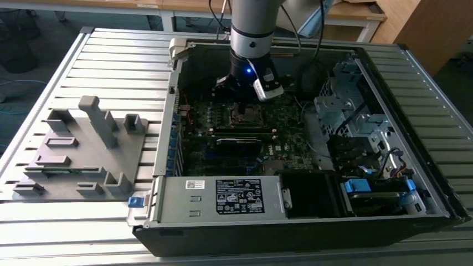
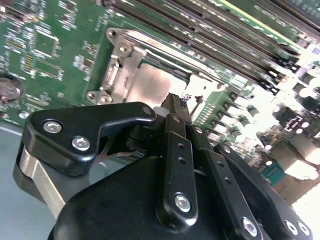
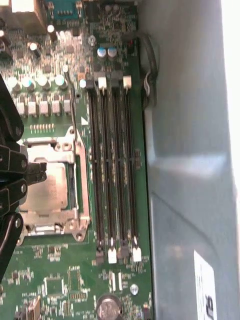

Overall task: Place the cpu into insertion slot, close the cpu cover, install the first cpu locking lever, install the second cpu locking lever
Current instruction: 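Close the cpu cover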

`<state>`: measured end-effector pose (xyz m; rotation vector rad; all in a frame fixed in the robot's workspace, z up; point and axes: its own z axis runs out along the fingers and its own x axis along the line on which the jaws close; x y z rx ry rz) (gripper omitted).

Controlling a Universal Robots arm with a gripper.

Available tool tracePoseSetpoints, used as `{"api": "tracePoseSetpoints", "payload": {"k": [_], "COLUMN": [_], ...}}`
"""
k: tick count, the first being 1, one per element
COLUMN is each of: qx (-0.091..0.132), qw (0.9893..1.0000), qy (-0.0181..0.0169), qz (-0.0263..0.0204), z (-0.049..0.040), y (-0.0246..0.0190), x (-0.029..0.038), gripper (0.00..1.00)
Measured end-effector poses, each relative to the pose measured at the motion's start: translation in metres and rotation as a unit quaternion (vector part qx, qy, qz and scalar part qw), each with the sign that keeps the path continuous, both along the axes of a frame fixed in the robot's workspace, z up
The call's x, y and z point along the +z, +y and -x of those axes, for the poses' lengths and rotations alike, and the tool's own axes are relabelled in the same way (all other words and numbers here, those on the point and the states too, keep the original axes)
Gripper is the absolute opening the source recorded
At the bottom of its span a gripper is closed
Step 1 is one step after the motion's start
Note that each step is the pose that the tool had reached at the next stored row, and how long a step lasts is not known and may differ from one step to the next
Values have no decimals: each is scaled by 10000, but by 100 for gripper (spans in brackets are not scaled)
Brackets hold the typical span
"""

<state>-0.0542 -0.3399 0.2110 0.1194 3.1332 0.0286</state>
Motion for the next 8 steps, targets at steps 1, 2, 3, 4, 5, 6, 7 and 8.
{"api": "tracePoseSetpoints", "payload": {"k": [1,2,3,4,5,6,7,8], "qx": [0,-1,-1,-1,0,1,2,2], "qw": [10000,10000,10000,10000,10000,10000,10000,10000], "qy": [0,0,0,0,0,0,0,0], "qz": [0,0,0,0,0,0,0,0], "z": [-24,-43,-60,-71,-76,-76,-76,-77], "y": [0,0,0,-1,-1,-1,0,0], "x": [0,0,0,0,0,-1,-1,0], "gripper": [10,10,10,10,10,10,10,10]}}
